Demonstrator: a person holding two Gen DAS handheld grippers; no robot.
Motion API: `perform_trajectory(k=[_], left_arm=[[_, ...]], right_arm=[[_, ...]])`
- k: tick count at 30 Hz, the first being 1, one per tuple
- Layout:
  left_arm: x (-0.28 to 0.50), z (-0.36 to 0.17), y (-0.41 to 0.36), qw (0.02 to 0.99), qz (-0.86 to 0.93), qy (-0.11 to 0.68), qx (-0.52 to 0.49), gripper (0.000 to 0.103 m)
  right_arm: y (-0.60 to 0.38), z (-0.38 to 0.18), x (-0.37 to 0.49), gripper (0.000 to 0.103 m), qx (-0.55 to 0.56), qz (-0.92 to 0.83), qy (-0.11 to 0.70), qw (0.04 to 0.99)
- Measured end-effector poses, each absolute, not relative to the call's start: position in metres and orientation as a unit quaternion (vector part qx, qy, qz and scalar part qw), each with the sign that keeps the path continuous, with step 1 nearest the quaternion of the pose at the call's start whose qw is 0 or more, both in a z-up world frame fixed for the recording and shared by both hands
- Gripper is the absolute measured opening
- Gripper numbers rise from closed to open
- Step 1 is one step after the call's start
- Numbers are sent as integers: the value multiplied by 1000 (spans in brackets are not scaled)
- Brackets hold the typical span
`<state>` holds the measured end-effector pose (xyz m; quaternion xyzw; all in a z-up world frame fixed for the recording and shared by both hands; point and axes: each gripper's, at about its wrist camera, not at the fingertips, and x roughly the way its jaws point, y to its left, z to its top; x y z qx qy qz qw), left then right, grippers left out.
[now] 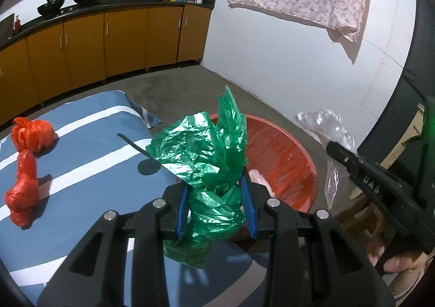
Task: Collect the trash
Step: 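Carry the green and clear bags over the red basket and release them, then move the right gripper to the long red bag and grasp it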
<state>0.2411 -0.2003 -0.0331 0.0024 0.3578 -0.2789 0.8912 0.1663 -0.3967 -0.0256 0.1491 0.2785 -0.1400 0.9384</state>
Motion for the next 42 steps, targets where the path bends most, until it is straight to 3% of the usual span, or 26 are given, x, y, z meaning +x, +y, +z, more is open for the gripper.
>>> perform_trajectory(k=[8, 10, 13, 15, 16, 21, 26, 34, 42], left_arm=[[267, -41, -231, 877, -301, 373, -6, 34], [272, -44, -238, 874, -306, 377, -2, 39], [277, -48, -245, 875, -305, 375, 6, 57], [279, -51, -245, 875, -305, 375, 7, 59], [280, -54, -243, 875, -302, 377, 7, 60], [283, -61, -222, 884, -273, 379, 0, 65], [271, -58, -180, 912, -219, 347, 9, 80], [246, -55, -85, 941, -110, 320, -5, 88], [227, -61, 49, 948, 35, 315, -28, 90]], right_arm=[[-421, -10, 194, 7, 191, -133, 255, 939], [-425, -11, 201, 9, 204, -127, 255, 937], [-427, -15, 206, 30, 208, -122, 257, 936], [-427, -18, 205, 52, 207, -125, 253, 937], [-427, -19, 203, 54, 205, -128, 251, 937], [-423, -27, 199, 59, 192, -131, 263, 936], [-409, -30, 196, 63, 171, -130, 272, 938], [-354, -39, 208, 64, 146, -88, 306, 937], [-242, -51, 232, 64, 103, 19, 346, 932]])
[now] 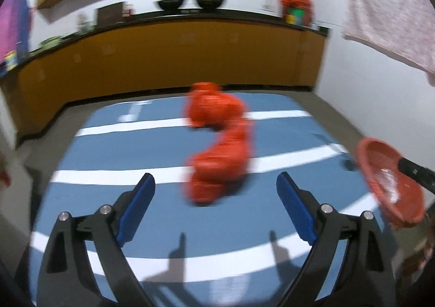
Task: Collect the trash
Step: 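Move the right gripper to the long red bag and grasp it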
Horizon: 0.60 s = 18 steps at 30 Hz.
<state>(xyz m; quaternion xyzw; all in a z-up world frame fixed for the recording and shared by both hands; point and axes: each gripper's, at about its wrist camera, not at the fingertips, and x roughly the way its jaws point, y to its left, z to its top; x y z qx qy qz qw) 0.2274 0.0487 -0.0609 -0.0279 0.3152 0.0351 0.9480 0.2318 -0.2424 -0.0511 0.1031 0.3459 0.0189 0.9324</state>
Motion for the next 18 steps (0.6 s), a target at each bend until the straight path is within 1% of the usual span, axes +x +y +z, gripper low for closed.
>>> perform_trajectory(k=[3, 10, 15, 18], left_arm=[[221, -62, 95, 946, 85, 312, -29, 91], [202, -66, 172, 939, 154, 305, -41, 91], [199, -65, 201, 938, 174, 298, -39, 93], [200, -65, 214, 936, 180, 297, -48, 93]], right_arm=[[-195, -55, 240, 64, 91, 59, 356, 928], [-97, -62, 267, 66, 68, 110, 378, 917], [-56, -68, 286, 75, 85, 106, 383, 914], [-41, -72, 298, 77, 95, 91, 387, 913]])
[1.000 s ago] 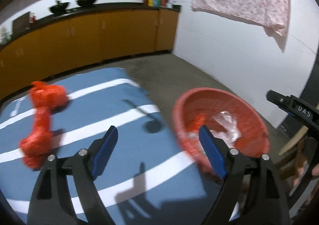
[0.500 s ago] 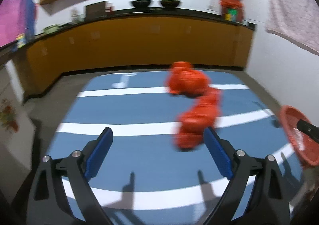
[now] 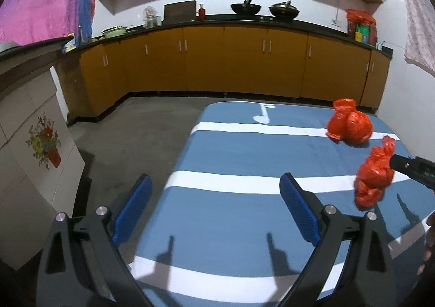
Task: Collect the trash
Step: 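Move the right gripper to the long red bag and grasp it, then grasp the remaining red bag with the left gripper while the right gripper holds its red bag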
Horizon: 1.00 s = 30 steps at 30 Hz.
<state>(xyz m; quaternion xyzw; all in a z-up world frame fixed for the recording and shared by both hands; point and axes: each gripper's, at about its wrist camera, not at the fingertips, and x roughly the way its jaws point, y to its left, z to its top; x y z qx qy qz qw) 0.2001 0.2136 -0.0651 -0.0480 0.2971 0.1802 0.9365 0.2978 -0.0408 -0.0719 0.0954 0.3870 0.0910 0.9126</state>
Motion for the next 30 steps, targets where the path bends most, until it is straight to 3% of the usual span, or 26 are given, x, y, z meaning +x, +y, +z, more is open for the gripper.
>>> perform_trajectory(k=[10, 12, 18, 30], left_arm=[[208, -71, 228, 937, 176, 297, -60, 93], [209, -72, 228, 937, 173, 298, -60, 93], [218, -69, 221, 940, 160, 296, -61, 93], [279, -60, 157, 949, 53, 302, -71, 93]], right_arm=[[-12, -96, 314, 77, 70, 80, 416, 903], [-9, -98, 313, 62, 63, 96, 417, 902], [-15, -92, 304, 41, 45, 117, 407, 905], [-121, -77, 280, 39, 71, 41, 368, 926]])
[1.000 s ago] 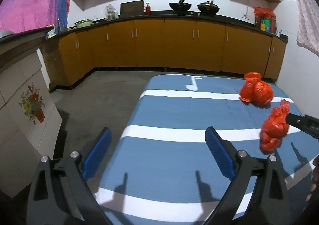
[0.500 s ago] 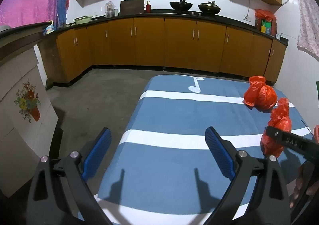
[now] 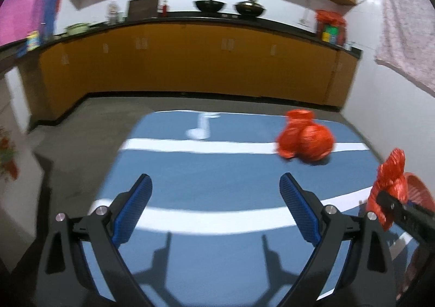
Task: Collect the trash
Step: 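Grasp the remaining red bag with the left gripper while the right gripper holds its red bag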
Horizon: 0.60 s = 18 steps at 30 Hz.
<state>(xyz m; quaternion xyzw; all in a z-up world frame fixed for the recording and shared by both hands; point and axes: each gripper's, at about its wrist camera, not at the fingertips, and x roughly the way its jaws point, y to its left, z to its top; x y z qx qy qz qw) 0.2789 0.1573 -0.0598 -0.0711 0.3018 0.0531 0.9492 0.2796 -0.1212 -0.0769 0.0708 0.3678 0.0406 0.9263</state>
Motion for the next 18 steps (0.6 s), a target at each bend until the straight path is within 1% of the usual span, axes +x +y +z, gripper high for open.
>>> perform_trajectory(k=[3, 5, 8, 11, 14, 18], left_arm=[[308, -59, 132, 949, 13, 307, -77, 94], [331, -57, 114, 949, -7, 305, -74, 97], [365, -56, 86, 951, -38, 302, -60, 99], [404, -60, 60, 949, -50, 310, -21, 99], [432, -68, 53, 945, -47, 324, -1, 99], [450, -79, 50, 936, -80, 342, -13, 98]], right_arm=[[-144, -76, 273, 39, 80, 24, 365, 927], [-155, -78, 270, 39, 87, 20, 365, 927], [-171, -83, 269, 39, 102, 17, 369, 924], [-183, -86, 269, 39, 117, 18, 374, 920], [-189, -86, 267, 39, 122, 19, 372, 920], [-195, -85, 269, 39, 126, 21, 372, 919]])
